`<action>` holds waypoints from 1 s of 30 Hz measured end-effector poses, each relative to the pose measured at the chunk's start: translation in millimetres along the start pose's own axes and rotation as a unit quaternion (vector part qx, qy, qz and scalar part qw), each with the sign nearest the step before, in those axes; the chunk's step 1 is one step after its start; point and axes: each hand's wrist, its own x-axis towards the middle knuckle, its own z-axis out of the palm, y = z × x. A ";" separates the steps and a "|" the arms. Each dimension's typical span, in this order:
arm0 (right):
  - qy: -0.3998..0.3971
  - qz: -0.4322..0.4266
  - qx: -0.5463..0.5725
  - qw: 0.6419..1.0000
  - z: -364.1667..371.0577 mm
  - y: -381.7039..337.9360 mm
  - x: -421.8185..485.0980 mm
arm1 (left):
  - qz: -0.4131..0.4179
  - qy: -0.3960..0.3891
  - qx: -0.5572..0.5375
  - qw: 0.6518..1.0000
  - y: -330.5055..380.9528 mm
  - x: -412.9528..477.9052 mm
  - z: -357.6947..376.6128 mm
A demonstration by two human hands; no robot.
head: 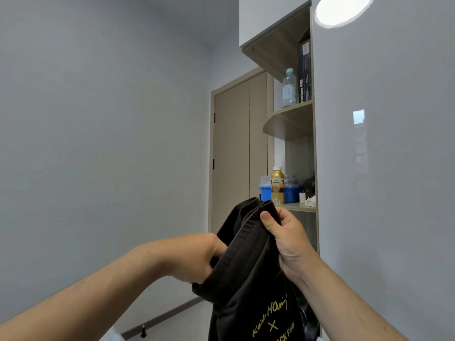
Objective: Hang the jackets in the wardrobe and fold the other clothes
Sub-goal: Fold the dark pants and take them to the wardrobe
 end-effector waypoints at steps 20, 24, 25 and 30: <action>0.082 0.091 0.170 0.978 -39.5 14.4 -12.8 | 0.139 0.197 0.031 0.970 0.4 27.9 87.6; 0.073 0.118 0.184 0.973 -41.1 20.0 -16.7 | 0.145 0.126 0.234 0.953 1.3 29.8 91.9; 0.073 0.117 0.185 0.973 -43.0 21.3 -16.4 | 0.139 0.111 0.266 0.947 1.8 30.7 93.5; 0.074 0.108 0.200 0.971 -47.6 25.7 -13.8 | 0.072 0.129 0.285 0.947 8.6 34.6 94.3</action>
